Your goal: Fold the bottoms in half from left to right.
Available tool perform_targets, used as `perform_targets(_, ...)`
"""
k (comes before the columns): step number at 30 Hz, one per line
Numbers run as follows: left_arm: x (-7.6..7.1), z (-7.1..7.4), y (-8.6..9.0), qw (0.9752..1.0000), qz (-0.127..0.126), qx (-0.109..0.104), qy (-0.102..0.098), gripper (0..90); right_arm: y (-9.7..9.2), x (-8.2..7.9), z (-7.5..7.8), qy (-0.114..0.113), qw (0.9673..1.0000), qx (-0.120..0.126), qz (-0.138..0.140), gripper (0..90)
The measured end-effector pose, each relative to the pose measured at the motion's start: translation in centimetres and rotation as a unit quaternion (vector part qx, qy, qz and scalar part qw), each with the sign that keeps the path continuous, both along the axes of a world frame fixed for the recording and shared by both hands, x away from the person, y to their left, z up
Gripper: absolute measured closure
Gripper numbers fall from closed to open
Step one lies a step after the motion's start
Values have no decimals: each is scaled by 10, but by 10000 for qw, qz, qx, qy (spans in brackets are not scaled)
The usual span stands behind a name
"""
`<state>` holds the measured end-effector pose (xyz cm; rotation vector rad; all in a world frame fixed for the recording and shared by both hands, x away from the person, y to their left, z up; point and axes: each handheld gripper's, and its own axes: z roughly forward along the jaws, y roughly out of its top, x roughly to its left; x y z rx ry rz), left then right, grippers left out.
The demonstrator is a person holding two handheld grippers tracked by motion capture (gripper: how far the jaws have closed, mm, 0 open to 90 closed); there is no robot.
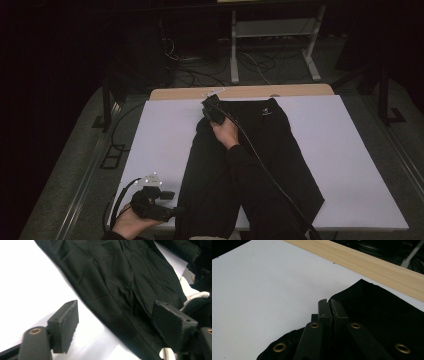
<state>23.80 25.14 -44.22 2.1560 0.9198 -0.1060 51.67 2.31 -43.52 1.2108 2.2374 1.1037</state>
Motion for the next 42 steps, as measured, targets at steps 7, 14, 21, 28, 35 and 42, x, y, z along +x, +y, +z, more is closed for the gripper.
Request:
perform_targets(7,1,-2,-1,9998,-143,-92,142,352,-1,-1,3,-66,10000,62,-4,863)
perform_targets(14,1,-2,-11,9991,-408,81,64,523,-2,-2,3,-83,9999,116,1,863)
perform_targets(21,-1,-1,-19,9980,-449,423,-154,699,-4,-2,3,-125,9999,98,5,863)
perform_targets(28,2,-2,-19,9986,-265,455,-18,880,-4,-2,3,-91,9999,124,20,863)
perform_targets(35,-1,6,-24,9973,-365,632,-117,887,-12,0,12,-81,9997,247,-23,863)
perform_targets(42,-1,15,-28,9968,-454,591,-282,886,-27,4,24,-84,9991,398,-138,863)
